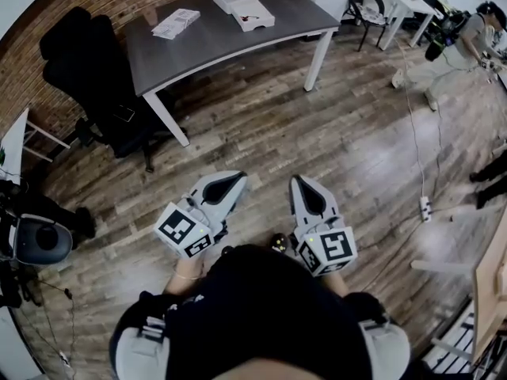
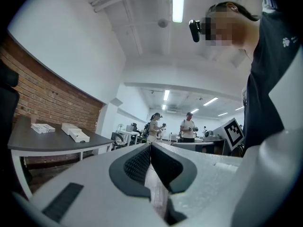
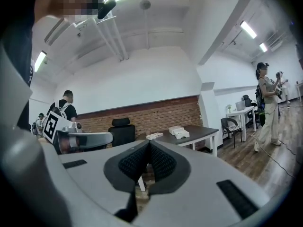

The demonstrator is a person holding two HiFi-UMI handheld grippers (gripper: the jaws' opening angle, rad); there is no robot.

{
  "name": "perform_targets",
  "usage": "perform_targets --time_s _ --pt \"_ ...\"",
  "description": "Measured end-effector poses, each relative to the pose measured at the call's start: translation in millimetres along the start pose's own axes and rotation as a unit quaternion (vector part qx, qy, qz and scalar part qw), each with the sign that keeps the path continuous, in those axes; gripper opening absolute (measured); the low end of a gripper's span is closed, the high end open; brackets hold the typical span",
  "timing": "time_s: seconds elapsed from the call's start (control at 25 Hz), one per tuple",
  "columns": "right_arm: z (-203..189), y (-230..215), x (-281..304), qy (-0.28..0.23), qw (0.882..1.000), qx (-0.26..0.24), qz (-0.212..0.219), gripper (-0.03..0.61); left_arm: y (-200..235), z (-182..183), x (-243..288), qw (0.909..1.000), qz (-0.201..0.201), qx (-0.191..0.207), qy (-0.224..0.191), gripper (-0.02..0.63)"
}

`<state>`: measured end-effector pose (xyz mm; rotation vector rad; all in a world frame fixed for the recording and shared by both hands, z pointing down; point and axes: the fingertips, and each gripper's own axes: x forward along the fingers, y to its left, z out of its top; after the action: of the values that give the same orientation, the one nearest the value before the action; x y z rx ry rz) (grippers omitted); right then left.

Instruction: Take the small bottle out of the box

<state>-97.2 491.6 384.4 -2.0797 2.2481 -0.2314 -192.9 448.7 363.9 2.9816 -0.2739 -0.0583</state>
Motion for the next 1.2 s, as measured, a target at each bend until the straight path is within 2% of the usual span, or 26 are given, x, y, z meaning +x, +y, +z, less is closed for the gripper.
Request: perform_targets --time_s 0.64,1.2 --pt "7 -81 -18 -0.007 1.000 0.007 -0.013 -0.002 -23 -6 76 1.0000 -0.005 0.007 0.005 0.002" --pt "-6 -114 -19 0.007 0.999 0.031 0.008 -0.002 -25 -18 96 0.9992 0.036 0.000 0.016 0.002"
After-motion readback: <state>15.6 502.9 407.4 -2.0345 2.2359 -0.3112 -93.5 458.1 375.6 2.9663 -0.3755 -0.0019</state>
